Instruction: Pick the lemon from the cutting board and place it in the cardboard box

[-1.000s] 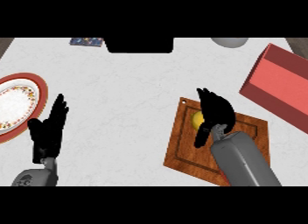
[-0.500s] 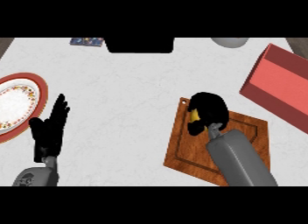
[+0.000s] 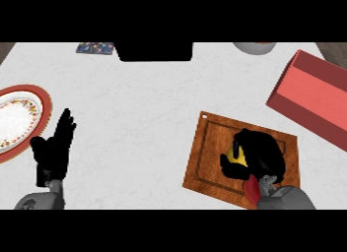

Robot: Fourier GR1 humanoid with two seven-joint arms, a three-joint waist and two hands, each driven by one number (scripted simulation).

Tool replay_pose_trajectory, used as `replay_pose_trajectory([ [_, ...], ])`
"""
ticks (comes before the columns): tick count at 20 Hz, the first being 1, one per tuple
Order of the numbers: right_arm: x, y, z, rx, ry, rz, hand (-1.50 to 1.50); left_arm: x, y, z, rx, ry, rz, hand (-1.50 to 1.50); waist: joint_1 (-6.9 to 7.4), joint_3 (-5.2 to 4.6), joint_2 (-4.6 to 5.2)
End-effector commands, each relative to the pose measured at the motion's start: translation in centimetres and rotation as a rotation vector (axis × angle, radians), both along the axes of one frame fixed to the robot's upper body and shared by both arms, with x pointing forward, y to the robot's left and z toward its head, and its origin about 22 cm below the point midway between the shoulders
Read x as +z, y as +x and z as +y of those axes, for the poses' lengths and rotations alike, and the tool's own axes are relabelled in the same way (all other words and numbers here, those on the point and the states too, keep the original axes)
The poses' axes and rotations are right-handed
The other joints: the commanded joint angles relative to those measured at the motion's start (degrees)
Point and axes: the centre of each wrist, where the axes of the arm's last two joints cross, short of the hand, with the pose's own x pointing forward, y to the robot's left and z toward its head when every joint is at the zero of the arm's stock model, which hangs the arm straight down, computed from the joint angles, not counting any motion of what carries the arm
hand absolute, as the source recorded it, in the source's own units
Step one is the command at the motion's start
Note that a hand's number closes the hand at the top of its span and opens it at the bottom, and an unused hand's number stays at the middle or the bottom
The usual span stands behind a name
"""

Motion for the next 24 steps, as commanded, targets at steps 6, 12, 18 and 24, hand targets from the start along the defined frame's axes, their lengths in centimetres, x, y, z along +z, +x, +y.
replay_pose_trajectory([
  [6, 2.9, -5.6, -1.9, 0.007, -0.053, -0.083, 1.50, 0.0, 2.3, -1.3, -0.010, -0.012, 0.009, 0.00, 0.18, 0.26, 0.75],
  [12, 10.6, -8.7, -2.9, 0.023, -0.023, -0.248, 1.50, 0.0, 1.0, -0.4, -0.014, -0.011, 0.007, 0.00, 0.08, 0.24, 0.63],
  [18, 16.9, -13.4, -3.3, -0.046, 0.037, -0.422, 1.50, 1.3, 0.7, -0.1, -0.008, 0.008, -0.014, 0.00, 0.16, 0.22, 0.52],
  [24, 19.2, -11.3, -6.5, -0.122, -0.023, -0.524, 1.50, 0.7, 0.2, -0.1, 0.003, -0.009, 0.014, 0.00, 0.07, 0.29, 0.57],
])
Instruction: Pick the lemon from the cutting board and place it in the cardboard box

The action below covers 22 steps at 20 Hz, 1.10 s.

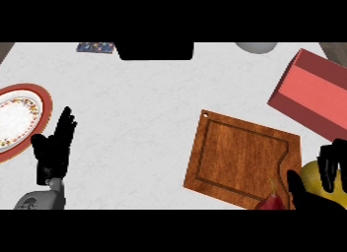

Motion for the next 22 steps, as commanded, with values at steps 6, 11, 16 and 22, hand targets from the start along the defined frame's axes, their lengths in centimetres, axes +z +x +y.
replay_pose_trajectory([
  [6, 5.3, 0.8, -5.7, -0.036, 0.009, -0.209, 1.50, 0.1, 0.1, -1.0, -0.008, 0.005, -0.005, 0.00, 0.08, 0.10, 0.13],
  [11, 6.8, 5.7, -9.4, -0.066, 0.117, -0.227, 1.50, -0.3, 1.1, -0.9, -0.031, -0.011, 0.001, 0.00, 0.54, 0.04, 0.30],
  [16, 4.9, 7.8, -15.7, -0.074, 0.144, -0.224, 1.50, 1.1, 2.1, -0.5, -0.013, 0.000, -0.018, 0.00, 0.49, 0.09, 0.36],
  [22, 0.7, 13.5, -18.2, -0.074, 0.114, -0.171, 1.50, 1.3, 2.0, 0.2, -0.033, 0.003, -0.025, 0.00, 1.16, 0.08, 0.48],
])
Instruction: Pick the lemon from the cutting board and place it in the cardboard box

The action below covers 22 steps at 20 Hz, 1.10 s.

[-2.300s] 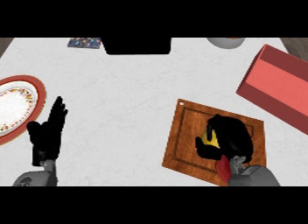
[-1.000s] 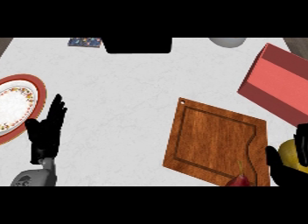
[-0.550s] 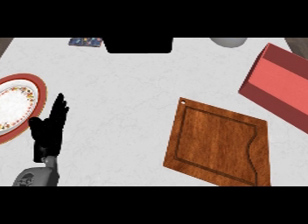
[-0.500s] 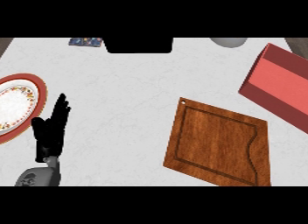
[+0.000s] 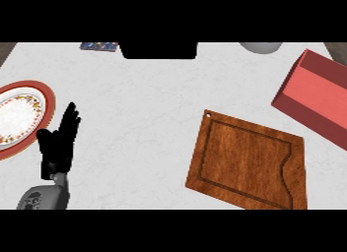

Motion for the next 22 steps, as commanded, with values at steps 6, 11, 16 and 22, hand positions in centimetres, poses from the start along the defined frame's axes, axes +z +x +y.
replay_pose_trajectory([
  [6, -6.4, 5.3, -4.5, -0.046, -0.087, 0.052, 1.50, -0.4, 0.1, 0.3, 0.006, 0.000, -0.004, 0.00, 0.28, 0.00, 0.12],
  [11, -7.8, 7.0, -7.7, -0.085, 0.150, 0.120, -1.50, 0.7, 1.3, 0.7, -0.020, -0.019, -0.006, 0.00, 0.80, 0.05, 0.36],
  [16, -9.4, 7.7, -8.3, 0.005, 0.304, 0.032, -1.50, 0.5, -0.7, -0.8, -0.024, 0.014, -0.005, 0.00, 1.01, 0.10, 0.13],
  [22, -9.0, 7.3, -9.7, 0.156, 0.554, -0.190, -1.50, -0.4, -0.5, -0.2, -0.014, -0.001, 0.007, 0.00, 0.57, 0.12, 0.07],
])
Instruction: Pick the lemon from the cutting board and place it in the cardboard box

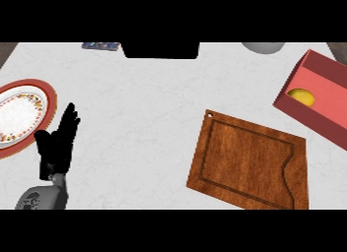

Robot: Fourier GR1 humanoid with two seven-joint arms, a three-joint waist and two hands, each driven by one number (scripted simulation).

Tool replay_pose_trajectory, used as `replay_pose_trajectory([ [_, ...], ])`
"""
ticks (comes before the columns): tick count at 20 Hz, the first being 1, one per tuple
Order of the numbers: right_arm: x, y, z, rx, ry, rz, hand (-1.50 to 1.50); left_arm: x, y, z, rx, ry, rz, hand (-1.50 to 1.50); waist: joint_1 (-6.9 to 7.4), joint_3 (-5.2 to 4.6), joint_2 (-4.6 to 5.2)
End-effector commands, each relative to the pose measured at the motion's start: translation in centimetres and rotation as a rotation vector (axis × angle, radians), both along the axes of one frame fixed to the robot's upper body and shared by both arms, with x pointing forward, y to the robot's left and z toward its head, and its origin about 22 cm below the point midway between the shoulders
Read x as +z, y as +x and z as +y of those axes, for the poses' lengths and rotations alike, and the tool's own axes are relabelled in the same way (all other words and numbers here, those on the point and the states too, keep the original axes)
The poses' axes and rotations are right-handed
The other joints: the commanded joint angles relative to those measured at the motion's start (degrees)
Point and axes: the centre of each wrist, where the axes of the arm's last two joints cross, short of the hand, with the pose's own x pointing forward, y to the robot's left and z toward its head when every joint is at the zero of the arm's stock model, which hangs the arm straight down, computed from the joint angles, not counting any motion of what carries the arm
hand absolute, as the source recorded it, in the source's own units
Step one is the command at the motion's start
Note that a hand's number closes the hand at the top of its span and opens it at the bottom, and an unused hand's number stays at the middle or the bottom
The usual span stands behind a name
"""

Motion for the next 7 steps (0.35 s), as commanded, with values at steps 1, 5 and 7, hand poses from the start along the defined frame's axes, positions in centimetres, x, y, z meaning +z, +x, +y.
replay_pose_trajectory([
  [1, -1.1, -0.4, -1.0, 0.048, 0.199, -0.149, -1.50, -0.8, -1.0, 0.0, -0.005, -0.006, -0.005, 0.00, -0.11, 0.01, -0.09],
  [5, -1.8, -1.8, -2.9, 0.019, 0.360, -0.210, -1.50, 0.4, 0.1, 0.2, 0.014, -0.001, 0.001, 0.00, -0.70, -0.03, -0.15],
  [7, -0.4, -3.8, -5.6, -0.001, 0.369, -0.231, -1.50, 0.1, -0.7, -0.8, 0.014, -0.010, 0.009, 0.00, -0.64, -0.04, -0.25],
])
